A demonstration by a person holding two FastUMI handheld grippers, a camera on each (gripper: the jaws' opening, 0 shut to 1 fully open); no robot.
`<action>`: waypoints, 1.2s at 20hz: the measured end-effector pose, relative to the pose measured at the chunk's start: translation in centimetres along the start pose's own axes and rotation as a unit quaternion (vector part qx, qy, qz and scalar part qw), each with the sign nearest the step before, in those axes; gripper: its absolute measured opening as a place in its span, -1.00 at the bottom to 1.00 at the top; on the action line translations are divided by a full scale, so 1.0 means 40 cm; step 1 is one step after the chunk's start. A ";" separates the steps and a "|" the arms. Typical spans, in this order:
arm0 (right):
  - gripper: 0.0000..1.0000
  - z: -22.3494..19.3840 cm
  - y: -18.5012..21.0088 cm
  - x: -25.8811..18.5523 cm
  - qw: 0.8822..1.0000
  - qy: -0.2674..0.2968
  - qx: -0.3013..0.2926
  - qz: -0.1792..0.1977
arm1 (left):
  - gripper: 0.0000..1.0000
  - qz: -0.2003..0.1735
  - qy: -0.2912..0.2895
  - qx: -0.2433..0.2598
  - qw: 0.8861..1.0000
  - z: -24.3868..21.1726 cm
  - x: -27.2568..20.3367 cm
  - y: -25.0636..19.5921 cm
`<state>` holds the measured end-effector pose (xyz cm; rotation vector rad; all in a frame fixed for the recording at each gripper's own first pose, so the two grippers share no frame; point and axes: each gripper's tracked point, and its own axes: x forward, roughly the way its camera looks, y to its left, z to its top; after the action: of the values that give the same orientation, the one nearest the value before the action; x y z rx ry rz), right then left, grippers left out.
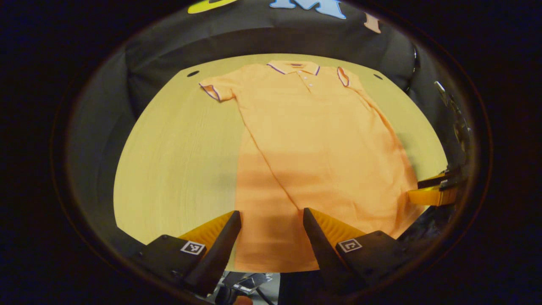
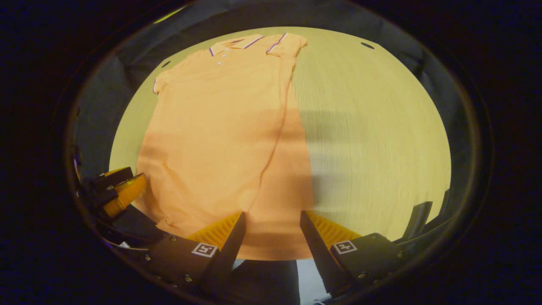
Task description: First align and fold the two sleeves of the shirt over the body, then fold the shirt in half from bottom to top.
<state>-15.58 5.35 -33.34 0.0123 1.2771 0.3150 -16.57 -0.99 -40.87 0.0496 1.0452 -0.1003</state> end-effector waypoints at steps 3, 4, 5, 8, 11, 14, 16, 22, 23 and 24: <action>0.68 -0.009 -0.003 0.009 1.000 0.014 -0.015 -0.015 | 0.99 0.008 0.024 0.002 1.000 -0.012 0.011 0.002; 0.67 -0.008 -0.005 0.009 0.999 0.019 -0.020 -0.020 | 0.96 0.007 0.034 0.003 0.999 -0.014 0.020 0.002; 0.68 -0.009 -0.006 0.010 0.999 0.025 -0.024 -0.027 | 0.92 0.009 0.039 0.002 0.999 -0.012 0.022 0.003; 0.82 -0.009 -0.004 0.015 0.997 0.050 -0.044 -0.049 | 0.90 0.008 0.063 -0.015 0.998 -0.007 0.030 -0.002; 0.84 -0.007 -0.002 0.019 0.996 0.069 -0.036 -0.052 | 0.94 0.005 0.054 -0.014 0.998 0.018 0.042 -0.013; 0.86 -0.004 -0.002 0.018 0.994 0.085 -0.035 -0.053 | 0.94 -0.001 0.029 0.008 1.000 0.039 0.050 -0.028; 0.86 -0.002 -0.002 0.019 0.994 0.090 -0.035 -0.053 | 0.86 -0.007 0.036 0.011 0.999 0.039 0.050 -0.027; 0.63 0.002 0.012 0.023 0.993 0.102 -0.041 -0.053 | 0.58 -0.016 0.093 0.026 0.995 0.044 0.059 -0.034; 0.40 0.000 0.013 0.023 0.991 0.109 -0.049 -0.053 | 0.58 -0.018 0.104 0.027 0.994 0.043 0.061 -0.035; 0.40 0.002 0.017 0.024 0.992 0.108 -0.049 -0.049 | 0.58 -0.019 0.108 0.030 0.994 0.046 0.061 -0.034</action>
<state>-15.39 6.24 -34.10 -0.1719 1.4708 0.2988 -13.91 -2.65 -42.05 0.0968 1.2600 -0.1634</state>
